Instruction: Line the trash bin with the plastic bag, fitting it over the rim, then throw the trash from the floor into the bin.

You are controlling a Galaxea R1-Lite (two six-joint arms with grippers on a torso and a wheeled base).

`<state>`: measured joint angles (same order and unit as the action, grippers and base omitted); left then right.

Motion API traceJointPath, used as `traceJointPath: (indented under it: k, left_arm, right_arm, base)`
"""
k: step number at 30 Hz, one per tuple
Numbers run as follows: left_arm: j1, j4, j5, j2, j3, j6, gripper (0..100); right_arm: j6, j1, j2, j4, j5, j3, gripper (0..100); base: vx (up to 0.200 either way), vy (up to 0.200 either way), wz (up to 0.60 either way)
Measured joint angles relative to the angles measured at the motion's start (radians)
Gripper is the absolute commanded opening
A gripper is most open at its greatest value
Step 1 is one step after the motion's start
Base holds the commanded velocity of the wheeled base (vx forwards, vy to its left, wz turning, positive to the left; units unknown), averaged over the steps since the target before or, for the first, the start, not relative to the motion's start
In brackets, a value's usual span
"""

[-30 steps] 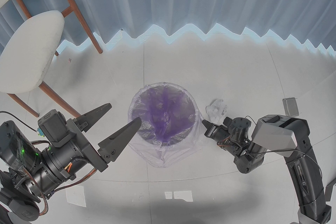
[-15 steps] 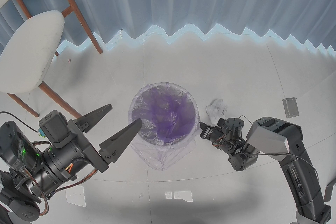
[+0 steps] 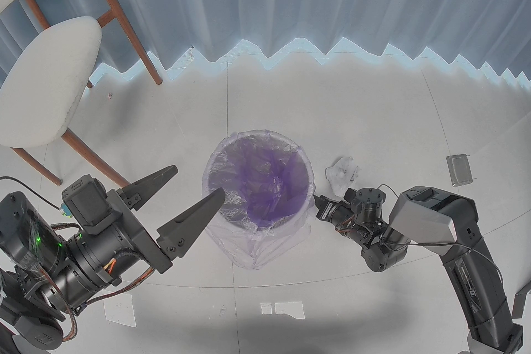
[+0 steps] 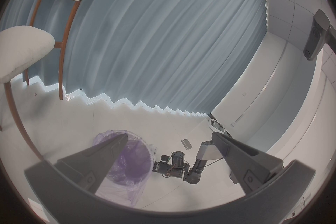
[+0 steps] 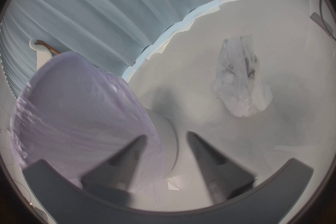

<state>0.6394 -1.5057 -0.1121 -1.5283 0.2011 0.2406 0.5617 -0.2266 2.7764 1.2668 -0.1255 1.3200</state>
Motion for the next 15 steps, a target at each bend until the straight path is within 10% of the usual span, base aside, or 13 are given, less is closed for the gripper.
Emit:
traceJointPath:
  k: [15]
  left_arm:
    - [-0.02,0.0,-0.104,0.036,0.007,0.014,100]
  right_arm:
    - [0.005,0.007,-0.113,0.221,0.001,-0.292,100]
  base:
    - [0.0,0.0,0.0]
